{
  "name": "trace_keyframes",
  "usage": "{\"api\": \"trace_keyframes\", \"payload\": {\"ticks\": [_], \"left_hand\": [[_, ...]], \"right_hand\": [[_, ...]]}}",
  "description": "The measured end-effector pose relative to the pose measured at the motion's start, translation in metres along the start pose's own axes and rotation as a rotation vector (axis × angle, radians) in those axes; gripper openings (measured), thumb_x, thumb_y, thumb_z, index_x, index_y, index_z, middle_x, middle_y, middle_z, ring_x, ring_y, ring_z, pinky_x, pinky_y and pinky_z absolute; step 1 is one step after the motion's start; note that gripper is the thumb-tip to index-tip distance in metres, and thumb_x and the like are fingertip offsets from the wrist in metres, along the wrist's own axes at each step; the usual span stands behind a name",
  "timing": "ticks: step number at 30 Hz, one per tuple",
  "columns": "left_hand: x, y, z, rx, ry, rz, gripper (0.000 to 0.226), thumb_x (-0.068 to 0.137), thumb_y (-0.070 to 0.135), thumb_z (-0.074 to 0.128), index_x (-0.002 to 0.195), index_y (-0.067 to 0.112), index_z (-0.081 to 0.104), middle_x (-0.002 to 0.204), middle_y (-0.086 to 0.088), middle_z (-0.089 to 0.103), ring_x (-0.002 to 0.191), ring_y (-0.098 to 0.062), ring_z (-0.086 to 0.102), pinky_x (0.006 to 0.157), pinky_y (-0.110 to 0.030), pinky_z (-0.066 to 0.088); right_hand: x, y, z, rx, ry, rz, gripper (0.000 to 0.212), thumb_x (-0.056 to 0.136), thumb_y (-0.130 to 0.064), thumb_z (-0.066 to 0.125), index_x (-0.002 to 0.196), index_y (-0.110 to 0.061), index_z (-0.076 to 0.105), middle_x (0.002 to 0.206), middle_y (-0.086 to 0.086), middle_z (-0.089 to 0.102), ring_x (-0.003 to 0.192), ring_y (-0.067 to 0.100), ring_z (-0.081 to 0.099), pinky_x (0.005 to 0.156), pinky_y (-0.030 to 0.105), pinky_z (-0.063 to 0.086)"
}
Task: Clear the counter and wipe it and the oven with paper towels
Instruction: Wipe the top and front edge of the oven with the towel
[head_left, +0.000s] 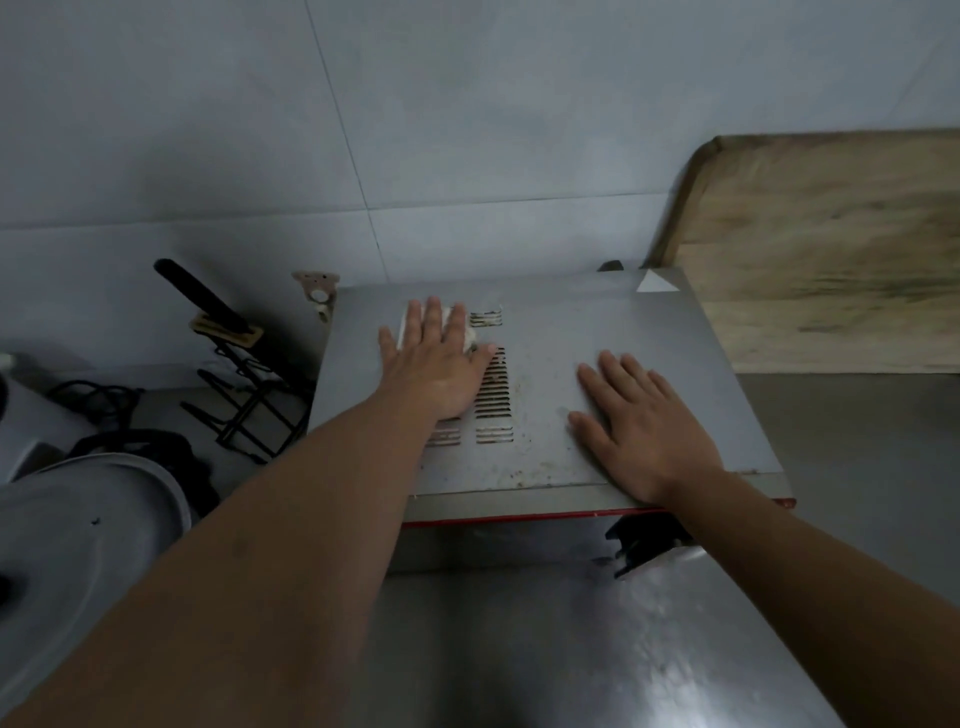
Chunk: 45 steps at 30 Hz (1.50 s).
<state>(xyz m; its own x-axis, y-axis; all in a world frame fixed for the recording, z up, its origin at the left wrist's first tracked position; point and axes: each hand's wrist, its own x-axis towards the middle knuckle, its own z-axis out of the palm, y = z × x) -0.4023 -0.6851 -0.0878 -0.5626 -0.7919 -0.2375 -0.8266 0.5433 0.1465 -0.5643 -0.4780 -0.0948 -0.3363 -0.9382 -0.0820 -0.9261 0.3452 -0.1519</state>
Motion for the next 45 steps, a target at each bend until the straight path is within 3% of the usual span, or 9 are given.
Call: {"api": "trace_keyframes", "payload": {"ticks": [7,13,25,36,41,45], "left_hand": [[0.042,-0.002,-0.013,-0.025,0.003,-0.033,0.074,0.098,0.067,0.007,0.158,0.030,-0.013,0.164,-0.001,-0.025,0.149,-0.022,-0.028,0.119,-0.057,-0.013],[0.011,-0.016,0.000,-0.024,0.021,0.040,0.069,0.104,0.054,0.011,0.159,0.020,-0.012,0.164,-0.003,-0.024,0.149,-0.017,-0.026,0.122,-0.045,-0.012],[-0.065,-0.040,0.013,0.013,0.027,0.108,0.064,0.105,0.052,0.010,0.157,0.028,-0.017,0.163,0.007,-0.027,0.147,-0.010,-0.029,0.124,-0.042,-0.009],[0.043,-0.059,-0.016,-0.016,0.036,-0.142,0.074,0.099,0.064,0.010,0.159,0.026,-0.012,0.165,-0.002,-0.023,0.151,-0.023,-0.023,0.120,-0.058,-0.008],[0.081,-0.061,-0.029,-0.035,0.060,-0.200,0.079,0.097,0.068,0.010,0.160,0.023,-0.009,0.166,-0.005,-0.018,0.152,-0.025,-0.021,0.119,-0.056,-0.008],[0.064,-0.063,-0.024,-0.072,0.095,-0.186,0.076,0.100,0.064,0.010,0.160,0.020,-0.006,0.167,-0.004,-0.013,0.153,-0.025,-0.017,0.122,-0.054,-0.006]], "right_hand": [[0.000,0.001,0.000,0.008,0.000,0.002,0.071,0.095,-0.070,0.000,0.156,-0.033,-0.006,0.163,-0.006,-0.012,0.149,0.011,-0.016,0.122,0.035,-0.003],[-0.001,0.001,-0.001,0.017,-0.014,0.000,0.071,0.094,-0.070,-0.002,0.155,-0.034,-0.007,0.162,-0.006,-0.013,0.149,0.012,-0.016,0.122,0.035,-0.003],[-0.002,-0.002,-0.007,0.004,-0.042,-0.004,0.072,0.093,-0.069,-0.004,0.154,-0.034,-0.010,0.162,-0.006,-0.016,0.147,0.011,-0.019,0.121,0.033,-0.007],[-0.001,-0.003,-0.006,0.018,-0.023,0.015,0.072,0.091,-0.072,-0.008,0.153,-0.037,-0.014,0.161,-0.008,-0.020,0.146,0.009,-0.024,0.121,0.032,-0.008],[0.001,-0.005,-0.006,-0.002,-0.013,0.034,0.071,0.090,-0.071,-0.008,0.152,-0.039,-0.015,0.160,-0.010,-0.021,0.146,0.007,-0.024,0.120,0.030,-0.010],[-0.002,-0.005,-0.007,-0.004,-0.013,0.029,0.071,0.090,-0.072,-0.005,0.153,-0.039,-0.009,0.161,-0.009,-0.015,0.148,0.008,-0.019,0.120,0.030,-0.008]]}}
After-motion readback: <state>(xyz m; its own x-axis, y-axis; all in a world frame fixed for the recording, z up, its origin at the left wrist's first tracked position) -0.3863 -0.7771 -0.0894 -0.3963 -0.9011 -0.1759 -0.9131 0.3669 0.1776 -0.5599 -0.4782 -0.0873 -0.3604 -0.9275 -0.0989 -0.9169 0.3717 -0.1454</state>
